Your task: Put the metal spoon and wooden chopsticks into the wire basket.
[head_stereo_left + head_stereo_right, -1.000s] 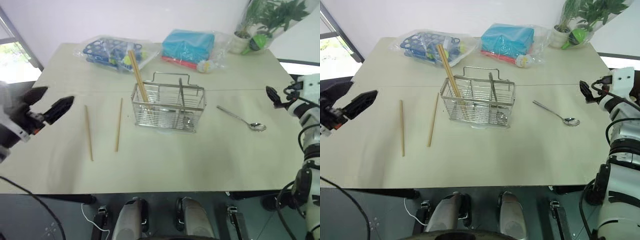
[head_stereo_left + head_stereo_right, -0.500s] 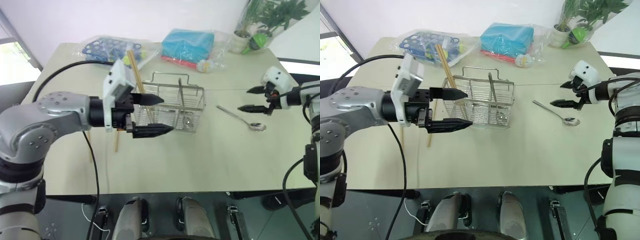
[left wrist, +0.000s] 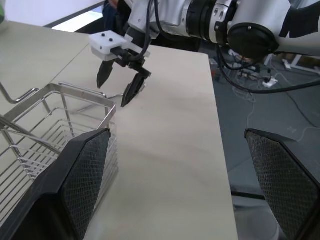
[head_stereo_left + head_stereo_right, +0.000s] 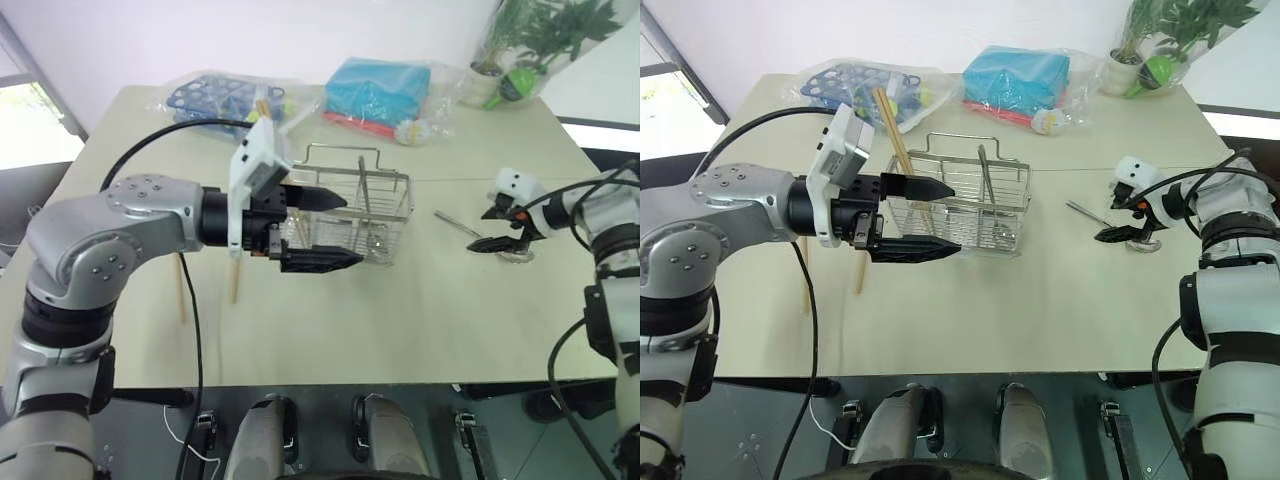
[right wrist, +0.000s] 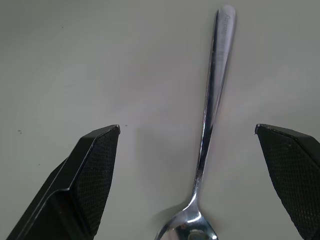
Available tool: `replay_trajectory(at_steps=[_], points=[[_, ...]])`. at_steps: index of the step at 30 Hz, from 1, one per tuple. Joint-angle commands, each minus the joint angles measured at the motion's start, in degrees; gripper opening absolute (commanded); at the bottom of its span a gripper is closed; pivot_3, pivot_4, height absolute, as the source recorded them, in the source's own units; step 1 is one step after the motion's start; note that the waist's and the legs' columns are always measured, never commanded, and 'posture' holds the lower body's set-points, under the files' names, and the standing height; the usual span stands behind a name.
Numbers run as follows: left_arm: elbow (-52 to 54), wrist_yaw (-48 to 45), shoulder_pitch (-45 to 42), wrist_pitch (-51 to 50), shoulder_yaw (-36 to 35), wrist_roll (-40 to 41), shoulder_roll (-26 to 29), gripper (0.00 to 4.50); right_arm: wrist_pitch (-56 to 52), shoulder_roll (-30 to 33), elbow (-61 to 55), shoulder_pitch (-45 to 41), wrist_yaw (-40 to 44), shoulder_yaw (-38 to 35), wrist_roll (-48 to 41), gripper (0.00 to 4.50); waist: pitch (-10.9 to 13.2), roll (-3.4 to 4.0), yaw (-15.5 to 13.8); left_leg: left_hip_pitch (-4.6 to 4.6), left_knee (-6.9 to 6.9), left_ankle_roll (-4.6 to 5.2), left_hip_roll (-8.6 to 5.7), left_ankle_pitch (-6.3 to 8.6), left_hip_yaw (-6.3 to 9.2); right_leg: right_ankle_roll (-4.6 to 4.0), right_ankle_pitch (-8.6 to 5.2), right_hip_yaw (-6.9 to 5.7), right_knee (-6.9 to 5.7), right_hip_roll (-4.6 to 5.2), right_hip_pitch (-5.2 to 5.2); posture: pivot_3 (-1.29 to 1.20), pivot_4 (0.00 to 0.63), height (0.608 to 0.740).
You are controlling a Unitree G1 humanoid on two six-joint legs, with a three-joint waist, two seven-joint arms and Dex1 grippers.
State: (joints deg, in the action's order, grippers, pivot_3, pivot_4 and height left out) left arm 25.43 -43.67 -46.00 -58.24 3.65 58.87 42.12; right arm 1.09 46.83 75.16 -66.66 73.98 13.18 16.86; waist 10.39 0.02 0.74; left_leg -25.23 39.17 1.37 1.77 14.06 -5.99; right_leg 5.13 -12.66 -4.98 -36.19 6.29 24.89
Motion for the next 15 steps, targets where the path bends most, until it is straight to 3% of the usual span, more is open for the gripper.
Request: replay_trajectory(at_steps=[1, 6, 8, 15], points=[[0.7, -0.2, -1.6, -0.3, -1.8, 0.2, 0.0, 4.5, -1.2, 0.3, 0.4, -1.3, -1.8, -0.1, 1.0, 4.45, 0.0, 0.0, 0.1, 0.0, 0.0, 0.0, 0.0, 0.0, 0.0, 0.0, 0.0, 0.0, 0.0, 0.0, 0.0, 0.0, 0.15, 0.715], [1.0, 0.1, -1.4, -0.6, -2.2, 0.4, 0.1, 4.5, -3.0, -0.2, 0.9, -2.2, -3.1, 0.7, 2.8, 4.45, 0.0, 0.0, 0.2, 0.0, 0.0, 0.0, 0.0, 0.0, 0.01, 0.0, 0.0, 0.0, -0.01, -0.01, 0.0, 0.0, 0.15, 0.715], [1.0, 0.3, -1.3, -0.7, -2.4, 0.4, 0.1, 4.5, -4.3, -0.5, 1.2, -2.7, -3.1, 0.7, 3.2, 3.61, 0.0, 0.0, 0.2, 0.0, 0.0, -0.01, 0.0, 0.0, 0.01, 0.0, 0.0, 0.0, -0.01, -0.01, 0.0, 0.0, 0.15, 0.715], [1.2, 1.2, -1.6, -1.4, -3.2, 1.2, -0.3, 4.5, -6.5, -1.1, 1.5, -3.4, -3.3, 0.4, 3.4, 0.01, 0.0, 0.0, 0.1, 0.01, 0.0, -0.01, 0.0, -0.01, 0.01, 0.0, 0.0, 0.0, -0.01, -0.01, 0.0, 0.0, 0.15, 0.715]])
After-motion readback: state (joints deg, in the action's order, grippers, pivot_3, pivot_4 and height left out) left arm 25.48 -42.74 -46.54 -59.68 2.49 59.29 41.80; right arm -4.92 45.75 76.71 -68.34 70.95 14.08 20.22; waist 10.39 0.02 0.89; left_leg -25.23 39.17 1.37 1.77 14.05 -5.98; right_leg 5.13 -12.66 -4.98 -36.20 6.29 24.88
